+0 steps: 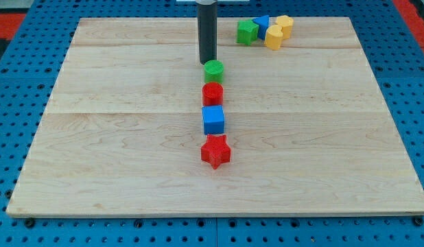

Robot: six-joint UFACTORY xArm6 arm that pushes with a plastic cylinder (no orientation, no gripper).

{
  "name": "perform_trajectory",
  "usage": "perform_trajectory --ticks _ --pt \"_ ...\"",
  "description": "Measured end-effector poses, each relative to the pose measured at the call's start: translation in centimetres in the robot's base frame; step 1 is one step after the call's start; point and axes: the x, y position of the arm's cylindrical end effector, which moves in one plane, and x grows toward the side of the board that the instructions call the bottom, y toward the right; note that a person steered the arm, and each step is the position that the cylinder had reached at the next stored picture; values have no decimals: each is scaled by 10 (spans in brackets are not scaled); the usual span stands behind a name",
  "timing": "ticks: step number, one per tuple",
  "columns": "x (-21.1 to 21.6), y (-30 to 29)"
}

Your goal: Nudge the yellow hexagon closer to the blue triangle

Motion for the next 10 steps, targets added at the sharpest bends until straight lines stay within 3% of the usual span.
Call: perform_trajectory --ticks 2,5,8,10 --pt "-14 -29" --pt "-29 155" --pt "-116 169" --pt "-106 169"
